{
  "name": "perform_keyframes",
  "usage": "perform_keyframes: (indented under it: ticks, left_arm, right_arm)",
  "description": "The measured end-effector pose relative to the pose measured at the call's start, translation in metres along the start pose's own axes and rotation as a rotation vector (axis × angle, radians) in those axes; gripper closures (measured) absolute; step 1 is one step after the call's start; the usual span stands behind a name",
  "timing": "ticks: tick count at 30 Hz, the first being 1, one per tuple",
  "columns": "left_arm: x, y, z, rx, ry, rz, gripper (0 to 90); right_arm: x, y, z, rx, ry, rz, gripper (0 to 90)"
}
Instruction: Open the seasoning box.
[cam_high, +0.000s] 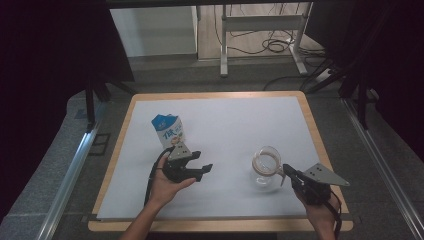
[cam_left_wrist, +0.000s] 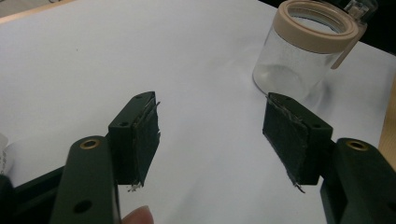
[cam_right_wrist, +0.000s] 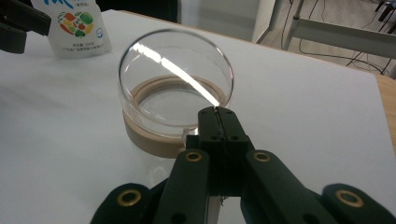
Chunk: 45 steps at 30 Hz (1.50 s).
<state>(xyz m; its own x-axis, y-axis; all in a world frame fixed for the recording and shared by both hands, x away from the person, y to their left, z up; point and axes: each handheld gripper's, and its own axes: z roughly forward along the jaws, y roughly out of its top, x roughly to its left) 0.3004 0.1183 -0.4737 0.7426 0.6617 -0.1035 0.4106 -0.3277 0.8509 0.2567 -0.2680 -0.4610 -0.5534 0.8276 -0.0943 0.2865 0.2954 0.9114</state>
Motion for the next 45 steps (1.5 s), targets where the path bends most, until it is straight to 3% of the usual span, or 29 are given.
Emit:
perform_keyframes:
  ticks: [8,12,16,19,20,21,23,27,40,45]
  left_arm:
    - [-0.01,0.015,0.011,-0.005,-0.018,0.024,39.9]
    - [-0.018,0.027,0.023,-0.008,-0.047,0.047,56.9]
    - [-0.029,0.043,0.043,-0.014,-0.124,0.056,78.8]
    - [-0.035,0.052,0.058,0.005,-0.171,0.049,87.6]
    - [-0.035,0.052,0.058,0.005,-0.171,0.049,88.5]
    - [-0.039,0.056,0.071,0.022,-0.193,0.05,89.0]
    - [-0.044,0.06,0.08,0.033,-0.202,0.055,89.7]
    - [-0.053,0.066,0.092,0.027,-0.227,0.053,90.0]
    - [-0.065,0.075,0.097,0.02,-0.241,0.084,90.0]
    - [-0.068,0.078,0.1,0.022,-0.252,0.087,90.0]
  right_arm:
    - [0.001,-0.001,-0.001,0.001,0.005,0.002,90.0]
    - [0.001,-0.001,0.0,0.007,0.002,0.0,90.0]
    - [0.001,-0.001,0.0,0.006,0.002,-0.001,90.0]
    - [0.001,0.0,0.0,0.004,0.002,-0.002,90.0]
    - [0.001,0.0,0.0,0.004,0.002,-0.002,90.0]
    - [0.0,0.0,0.0,0.004,0.003,-0.003,90.0]
    - [0.0,0.0,0.0,0.005,0.004,-0.003,90.0]
    - [0.0,-0.001,0.0,0.004,0.005,-0.002,90.0]
    - [0.0,-0.002,-0.001,0.004,0.002,0.0,90.0]
    - [0.002,-0.003,-0.015,-0.029,0.008,0.016,87.1]
